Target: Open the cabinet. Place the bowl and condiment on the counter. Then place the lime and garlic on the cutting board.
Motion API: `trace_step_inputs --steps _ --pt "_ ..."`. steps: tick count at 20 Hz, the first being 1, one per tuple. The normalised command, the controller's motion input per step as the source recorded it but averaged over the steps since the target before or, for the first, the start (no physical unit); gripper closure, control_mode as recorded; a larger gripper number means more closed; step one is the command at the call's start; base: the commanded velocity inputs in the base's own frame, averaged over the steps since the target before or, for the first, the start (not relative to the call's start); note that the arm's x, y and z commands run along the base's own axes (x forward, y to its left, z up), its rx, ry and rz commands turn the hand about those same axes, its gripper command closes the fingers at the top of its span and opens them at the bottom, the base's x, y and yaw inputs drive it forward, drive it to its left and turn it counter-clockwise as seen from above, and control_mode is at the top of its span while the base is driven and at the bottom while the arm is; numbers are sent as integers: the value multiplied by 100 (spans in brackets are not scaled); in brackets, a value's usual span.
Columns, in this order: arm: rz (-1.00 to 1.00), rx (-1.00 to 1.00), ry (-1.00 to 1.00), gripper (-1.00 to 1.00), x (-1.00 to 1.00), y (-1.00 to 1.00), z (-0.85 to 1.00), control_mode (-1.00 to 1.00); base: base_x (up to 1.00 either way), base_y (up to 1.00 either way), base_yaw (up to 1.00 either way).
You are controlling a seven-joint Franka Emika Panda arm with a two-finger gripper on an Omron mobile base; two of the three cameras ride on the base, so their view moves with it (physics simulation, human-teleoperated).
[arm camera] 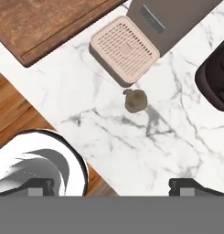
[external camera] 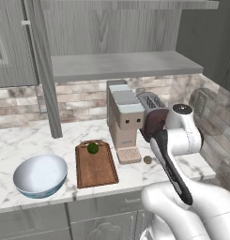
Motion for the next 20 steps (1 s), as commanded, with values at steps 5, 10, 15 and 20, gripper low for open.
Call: trace_step_inputs --steps 5,10,15,20 --pt "9 0 0 -100 0 0 16 -100 0 0 0" --pt "7 0 0 -100 0 1 0 -100 0 0 0" --pt "4 0 -1 -100 2 10 0 -100 0 0 0" --pt "0 0 0 -100 11 18 0 -100 0 0 0"
